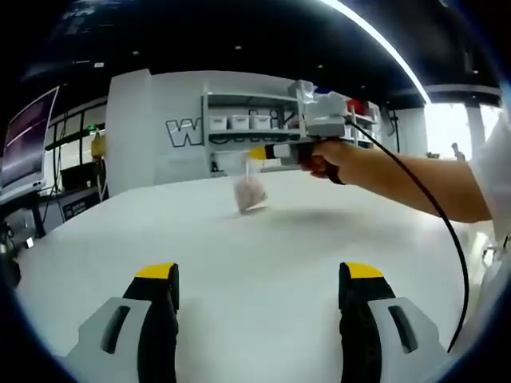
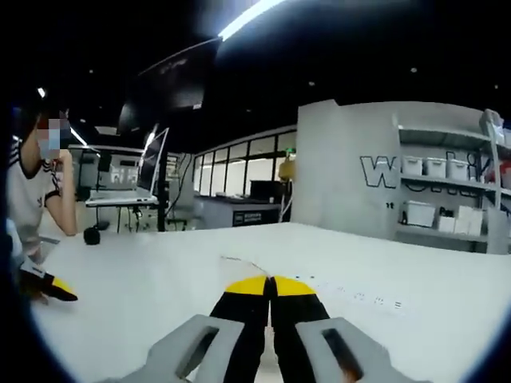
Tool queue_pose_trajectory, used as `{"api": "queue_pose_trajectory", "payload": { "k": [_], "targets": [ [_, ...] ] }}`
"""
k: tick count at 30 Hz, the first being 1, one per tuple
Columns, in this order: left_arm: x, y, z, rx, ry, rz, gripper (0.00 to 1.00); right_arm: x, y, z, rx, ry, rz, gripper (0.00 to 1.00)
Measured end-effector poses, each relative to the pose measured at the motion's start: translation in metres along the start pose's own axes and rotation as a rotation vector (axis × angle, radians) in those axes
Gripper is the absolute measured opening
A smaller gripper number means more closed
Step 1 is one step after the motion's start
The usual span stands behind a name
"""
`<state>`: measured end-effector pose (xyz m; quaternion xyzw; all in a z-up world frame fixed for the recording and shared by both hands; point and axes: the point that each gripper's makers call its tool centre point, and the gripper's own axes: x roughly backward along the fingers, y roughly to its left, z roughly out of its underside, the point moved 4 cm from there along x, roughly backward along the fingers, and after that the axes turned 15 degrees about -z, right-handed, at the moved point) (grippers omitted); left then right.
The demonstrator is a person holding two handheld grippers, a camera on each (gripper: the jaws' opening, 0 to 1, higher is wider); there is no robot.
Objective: Open the resealable bag by pulling the two sides of the seal apart until the entire bag opening is separated and visibly accessible.
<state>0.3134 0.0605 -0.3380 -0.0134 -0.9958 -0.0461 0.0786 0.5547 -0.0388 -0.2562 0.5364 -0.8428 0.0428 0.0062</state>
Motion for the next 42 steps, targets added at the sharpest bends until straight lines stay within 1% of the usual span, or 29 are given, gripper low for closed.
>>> {"api": "queue_pose_trajectory", "payload": {
  "k": [4, 10, 22, 24, 26, 28, 32, 35, 38, 42],
  "targets": [
    [0.000, 0.000, 0.000, 0.001, -0.001, 0.000, 0.82, 0.002, 0.001, 0.001, -0.012, -0.006, 0.003, 0.00],
    [0.000, 0.001, 0.000, 0.004, -0.002, -0.002, 0.82, 0.007, 0.008, -0.003, -0.021, -0.026, -0.004, 0.00],
    [-0.001, 0.003, -0.002, 0.019, -0.005, -0.003, 0.81, 0.018, 0.019, -0.001, -0.031, -0.030, -0.008, 0.00],
    [-0.001, 0.005, -0.003, 0.038, -0.004, 0.000, 0.80, 0.021, 0.021, 0.000, -0.034, -0.030, -0.009, 0.00],
    [0.001, 0.007, -0.005, 0.065, 0.000, -0.001, 0.80, 0.023, 0.023, 0.000, -0.037, -0.031, -0.008, 0.00],
    [0.004, 0.010, -0.006, 0.075, -0.001, -0.003, 0.80, 0.025, 0.024, 0.000, -0.041, -0.031, -0.009, 0.00],
    [0.011, 0.011, -0.008, 0.057, 0.005, -0.019, 0.80, 0.030, 0.027, -0.001, -0.046, -0.040, -0.010, 0.00],
    [0.016, 0.012, -0.011, 0.037, -0.004, -0.030, 0.80, 0.035, 0.030, -0.004, -0.055, -0.057, -0.009, 0.00],
    [0.020, 0.012, -0.014, 0.046, -0.011, -0.024, 0.81, 0.038, 0.032, -0.007, -0.064, -0.068, -0.007, 0.00],
    [0.021, 0.010, -0.014, 0.054, 0.001, -0.018, 0.81, 0.042, 0.035, -0.006, -0.082, -0.076, -0.007, 0.00]
  ]
}}
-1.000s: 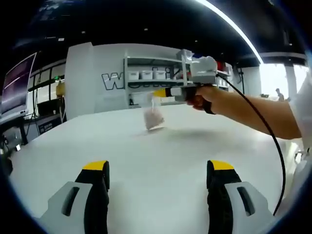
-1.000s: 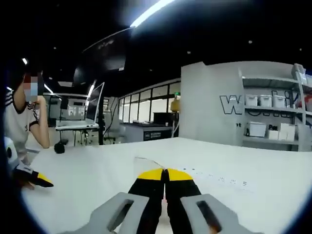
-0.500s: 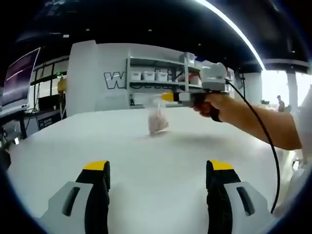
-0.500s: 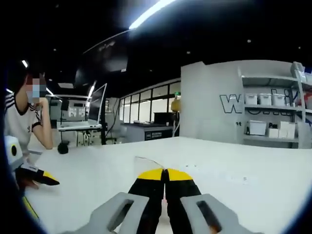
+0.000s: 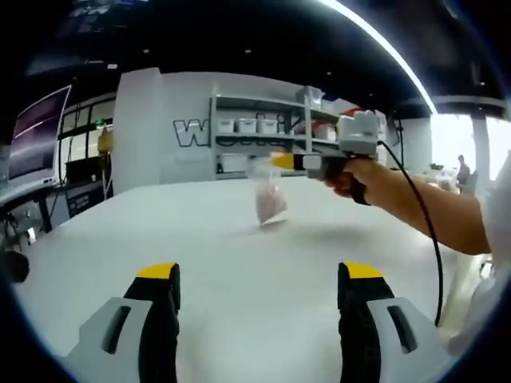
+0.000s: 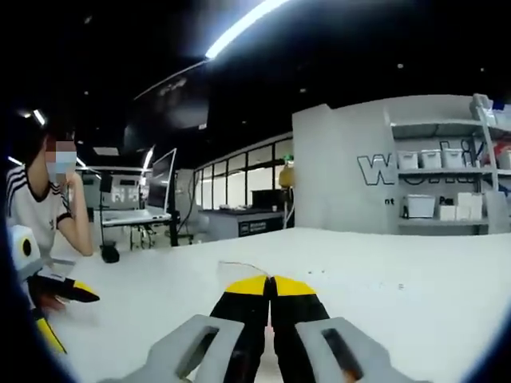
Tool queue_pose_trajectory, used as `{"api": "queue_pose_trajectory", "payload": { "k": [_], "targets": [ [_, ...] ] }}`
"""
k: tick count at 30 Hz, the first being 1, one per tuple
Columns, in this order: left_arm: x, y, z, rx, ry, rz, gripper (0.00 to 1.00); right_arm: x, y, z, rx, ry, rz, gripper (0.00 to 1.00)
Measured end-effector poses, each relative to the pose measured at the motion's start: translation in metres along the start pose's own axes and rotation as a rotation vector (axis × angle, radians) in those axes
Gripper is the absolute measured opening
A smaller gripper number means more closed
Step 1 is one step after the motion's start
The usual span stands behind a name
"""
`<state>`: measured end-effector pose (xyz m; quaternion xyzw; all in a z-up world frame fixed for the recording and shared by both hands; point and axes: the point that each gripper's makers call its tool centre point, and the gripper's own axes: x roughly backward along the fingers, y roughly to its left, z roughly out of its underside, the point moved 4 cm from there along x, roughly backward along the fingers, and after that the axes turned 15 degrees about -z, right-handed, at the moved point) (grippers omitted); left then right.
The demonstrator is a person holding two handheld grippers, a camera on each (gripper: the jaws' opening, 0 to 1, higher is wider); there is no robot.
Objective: Open the resealable bag by pulling the two sides of the seal apart until the entire bag opening is separated and visibly accessible.
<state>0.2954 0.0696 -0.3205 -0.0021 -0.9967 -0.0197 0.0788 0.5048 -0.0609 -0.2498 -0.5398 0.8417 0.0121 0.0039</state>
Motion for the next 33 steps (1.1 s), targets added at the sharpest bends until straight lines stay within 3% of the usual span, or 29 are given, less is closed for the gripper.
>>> {"api": "queue_pose_trajectory", "payload": {
  "k": [21, 33],
  "targets": [
    [0.002, -0.008, 0.003, 0.030, 0.011, 0.021, 0.79, 0.023, 0.036, -0.002, -0.059, -0.054, -0.039, 0.00],
    [0.007, -0.016, 0.001, 0.039, 0.009, 0.043, 0.76, 0.032, 0.057, 0.006, -0.088, -0.059, -0.056, 0.00]
  ]
}}
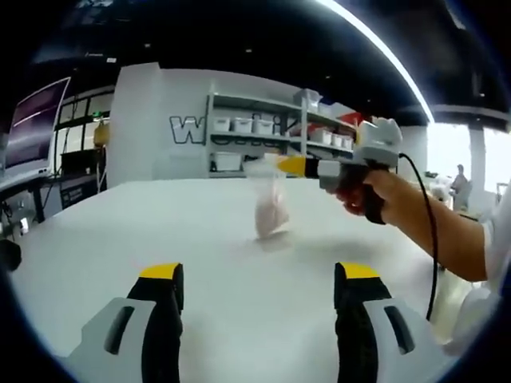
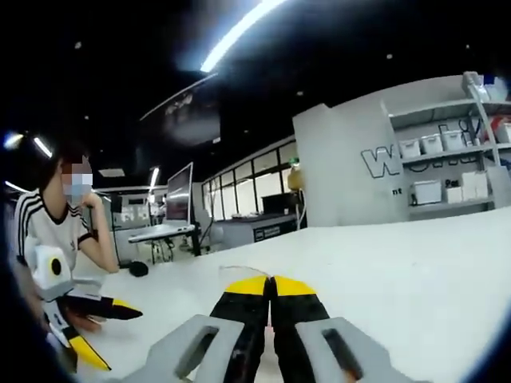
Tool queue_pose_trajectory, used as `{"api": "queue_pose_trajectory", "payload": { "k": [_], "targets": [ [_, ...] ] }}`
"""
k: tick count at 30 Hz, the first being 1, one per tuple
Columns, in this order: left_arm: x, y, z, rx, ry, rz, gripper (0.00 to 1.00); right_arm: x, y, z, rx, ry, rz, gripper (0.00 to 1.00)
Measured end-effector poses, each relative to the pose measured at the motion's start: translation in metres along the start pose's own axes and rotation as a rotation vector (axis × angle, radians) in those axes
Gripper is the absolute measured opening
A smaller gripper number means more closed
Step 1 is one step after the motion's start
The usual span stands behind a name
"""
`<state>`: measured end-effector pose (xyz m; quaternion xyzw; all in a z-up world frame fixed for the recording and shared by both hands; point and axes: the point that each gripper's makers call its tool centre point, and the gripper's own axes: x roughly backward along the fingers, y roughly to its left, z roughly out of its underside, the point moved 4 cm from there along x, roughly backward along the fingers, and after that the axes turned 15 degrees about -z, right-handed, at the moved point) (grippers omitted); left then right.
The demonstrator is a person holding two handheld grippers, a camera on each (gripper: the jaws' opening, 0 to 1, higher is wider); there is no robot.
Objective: Open the resealable bag by pulling the two sides of the seal apart until the entire bag opening is separated and visibly accessible.
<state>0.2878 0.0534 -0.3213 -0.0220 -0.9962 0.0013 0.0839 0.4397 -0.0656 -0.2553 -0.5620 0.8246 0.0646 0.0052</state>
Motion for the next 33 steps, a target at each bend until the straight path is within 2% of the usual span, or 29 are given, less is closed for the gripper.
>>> {"api": "queue_pose_trajectory", "payload": {
  "k": [7, 20, 33],
  "targets": [
    [0.001, -0.003, 0.001, -0.003, 0.006, 0.007, 0.75, 0.005, 0.012, -0.002, 0.003, -0.018, -0.009, 0.00],
    [0.003, -0.011, -0.005, 0.007, 0.002, 0.037, 0.74, 0.011, 0.022, 0.004, -0.033, -0.028, -0.023, 0.00],
    [0.004, -0.017, -0.007, 0.016, 0.005, 0.057, 0.72, 0.020, 0.051, 0.006, -0.024, -0.012, -0.066, 0.00]
  ]
}}
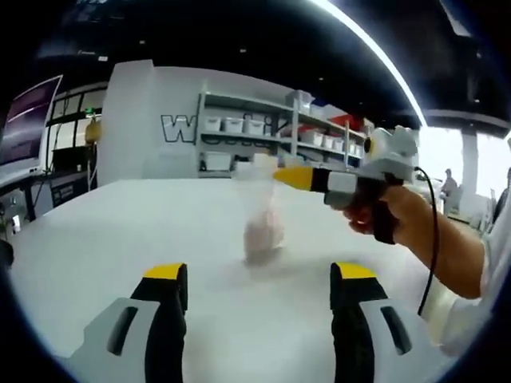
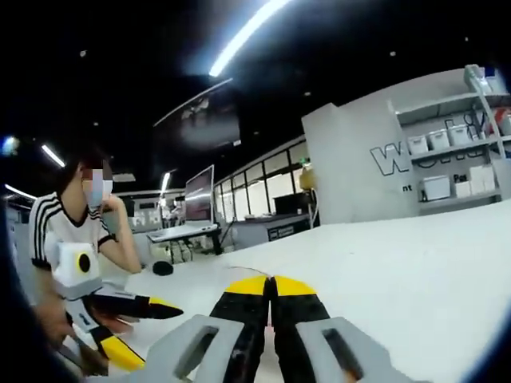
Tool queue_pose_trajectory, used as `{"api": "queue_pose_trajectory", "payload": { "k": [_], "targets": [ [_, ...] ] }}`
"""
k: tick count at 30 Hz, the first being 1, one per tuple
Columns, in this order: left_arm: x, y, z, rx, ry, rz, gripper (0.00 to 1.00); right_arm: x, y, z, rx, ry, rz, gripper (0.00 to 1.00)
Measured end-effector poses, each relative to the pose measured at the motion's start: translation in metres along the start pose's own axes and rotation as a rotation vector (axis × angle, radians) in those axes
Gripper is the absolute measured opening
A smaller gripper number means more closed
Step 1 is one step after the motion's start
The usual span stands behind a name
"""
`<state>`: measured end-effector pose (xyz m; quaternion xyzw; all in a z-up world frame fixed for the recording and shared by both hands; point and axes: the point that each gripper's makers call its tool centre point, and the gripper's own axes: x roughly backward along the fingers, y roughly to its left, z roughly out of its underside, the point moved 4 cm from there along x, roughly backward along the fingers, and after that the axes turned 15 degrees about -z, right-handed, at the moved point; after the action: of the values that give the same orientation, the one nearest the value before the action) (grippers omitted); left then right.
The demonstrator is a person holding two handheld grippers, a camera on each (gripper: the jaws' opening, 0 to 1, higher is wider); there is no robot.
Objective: Open the resealable bag by pulling the two sides of the seal apart until the entire bag opening is separated and visibly accessible.
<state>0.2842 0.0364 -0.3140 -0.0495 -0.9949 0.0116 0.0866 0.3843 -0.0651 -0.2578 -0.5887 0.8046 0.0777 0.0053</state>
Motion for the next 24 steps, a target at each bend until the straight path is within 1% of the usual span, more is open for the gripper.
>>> {"api": "queue_pose_trajectory", "payload": {
  "k": [6, 12, 17, 22, 24],
  "targets": [
    [0.001, -0.004, 0.000, 0.008, 0.003, 0.010, 0.72, 0.001, 0.010, 0.002, 0.022, 0.017, -0.016, 0.00],
    [0.002, -0.007, 0.000, 0.016, 0.008, 0.022, 0.71, 0.002, 0.014, 0.004, 0.005, 0.016, -0.024, 0.00],
    [0.003, -0.008, 0.000, 0.022, 0.010, 0.026, 0.70, 0.004, 0.023, 0.006, -0.005, 0.016, -0.036, 0.00],
    [0.005, -0.011, 0.001, 0.044, 0.013, 0.045, 0.65, 0.006, 0.036, 0.009, 0.006, 0.035, -0.052, 0.00],
    [0.006, -0.012, 0.001, 0.061, 0.017, 0.056, 0.61, 0.007, 0.044, 0.012, 0.029, 0.055, -0.065, 0.00]
  ]
}}
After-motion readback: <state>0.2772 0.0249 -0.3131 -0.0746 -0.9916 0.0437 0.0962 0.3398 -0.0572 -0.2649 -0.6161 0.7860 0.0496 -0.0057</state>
